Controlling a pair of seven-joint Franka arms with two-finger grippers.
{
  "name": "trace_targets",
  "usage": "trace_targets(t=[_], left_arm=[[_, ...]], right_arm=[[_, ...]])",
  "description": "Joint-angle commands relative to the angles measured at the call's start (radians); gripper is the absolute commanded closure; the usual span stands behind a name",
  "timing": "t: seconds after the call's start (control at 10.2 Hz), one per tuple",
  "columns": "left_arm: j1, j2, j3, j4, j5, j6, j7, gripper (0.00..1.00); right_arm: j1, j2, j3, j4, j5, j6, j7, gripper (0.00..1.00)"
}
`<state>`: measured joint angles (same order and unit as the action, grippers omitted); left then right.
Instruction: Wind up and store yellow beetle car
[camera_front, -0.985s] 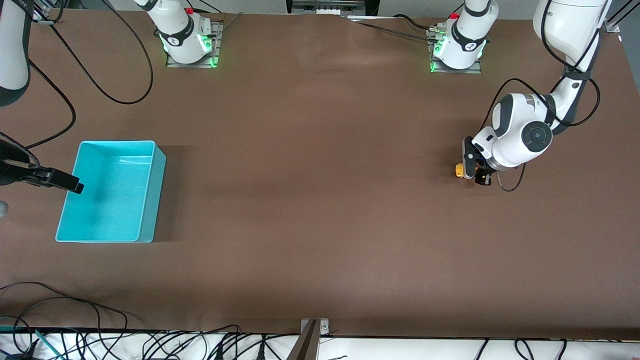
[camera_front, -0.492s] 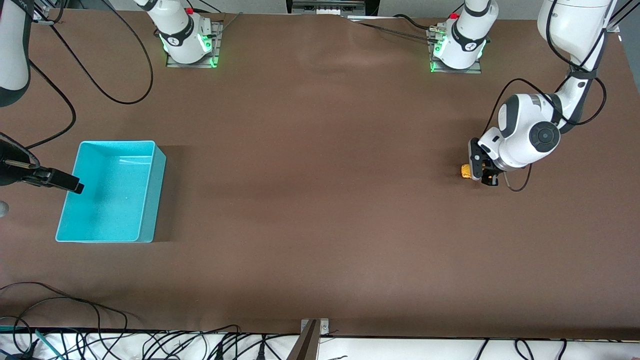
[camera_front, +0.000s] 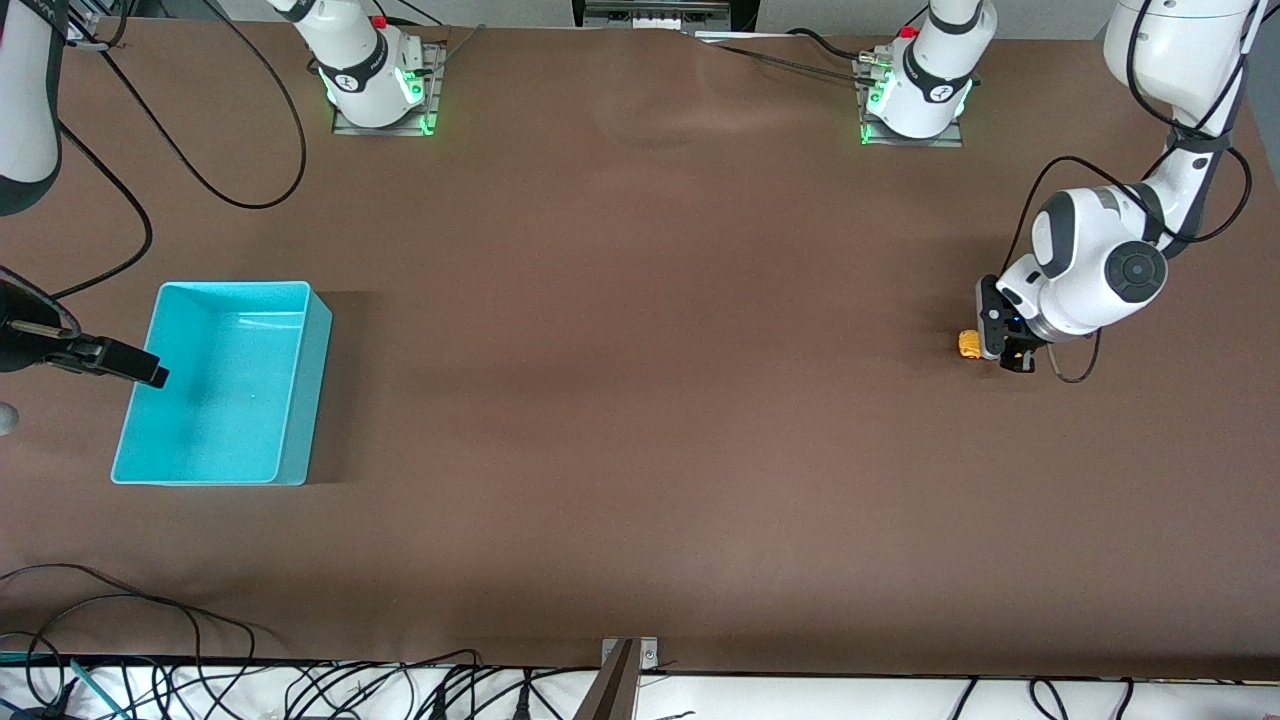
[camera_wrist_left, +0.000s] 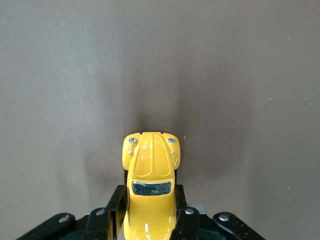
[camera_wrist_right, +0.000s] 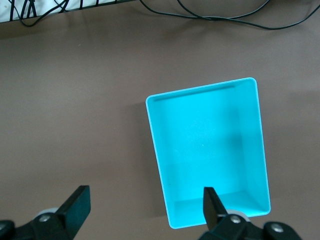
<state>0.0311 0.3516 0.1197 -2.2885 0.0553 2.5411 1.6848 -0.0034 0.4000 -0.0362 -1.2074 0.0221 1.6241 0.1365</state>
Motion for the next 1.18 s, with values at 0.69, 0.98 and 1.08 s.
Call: trace_targets(t=[0.69,0.98,1.08], left_arm=[[0.116,0.129,0.009,0.057,0.02,0.05,0.107,0.97],[0.116,0.129,0.009,0.058,0.018,0.05,0.101,0.85],[0.116,0.129,0.009,0.066,0.02,0.05,0.086,0.85]], right_arm=[[-0.006,-0.012,-0.001,-0.012,-0.001,-0.009,-0.014,0.0],[-0.007,-0.01,-0.002,-0.012,-0.002,-0.006,-0.02,0.0],[-0.007,-0.009,-0.002,-0.014,-0.004,-0.006,-0.02,0.0]])
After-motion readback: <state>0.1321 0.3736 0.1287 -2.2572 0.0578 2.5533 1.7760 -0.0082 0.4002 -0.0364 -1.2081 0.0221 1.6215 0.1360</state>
